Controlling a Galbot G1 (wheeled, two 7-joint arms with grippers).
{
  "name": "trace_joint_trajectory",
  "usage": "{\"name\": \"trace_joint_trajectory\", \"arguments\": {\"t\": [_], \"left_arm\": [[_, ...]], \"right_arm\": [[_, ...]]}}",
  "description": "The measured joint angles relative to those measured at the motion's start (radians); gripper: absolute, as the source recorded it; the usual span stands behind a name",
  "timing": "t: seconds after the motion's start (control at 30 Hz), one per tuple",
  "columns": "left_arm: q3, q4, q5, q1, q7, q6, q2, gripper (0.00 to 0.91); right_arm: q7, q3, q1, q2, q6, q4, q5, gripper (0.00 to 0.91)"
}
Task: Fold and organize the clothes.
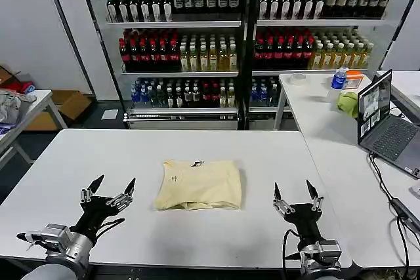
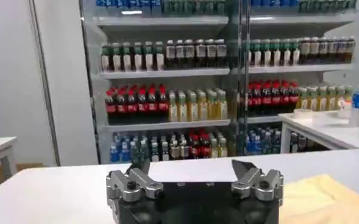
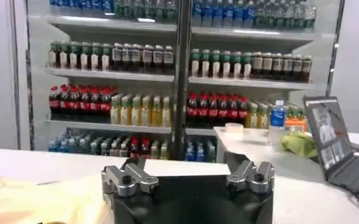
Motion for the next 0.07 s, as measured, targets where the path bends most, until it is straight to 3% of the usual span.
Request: {"name": "trace_joint_trajectory", "arguments": {"t": [0.07], "left_arm": [[0.000, -0.001, 0.000, 0.001, -0.001, 0.000, -0.001, 0.907]], "right_arm": [[0.000, 0.000, 0.002, 0.003, 0.001, 0.002, 0.002, 0.907]]}}
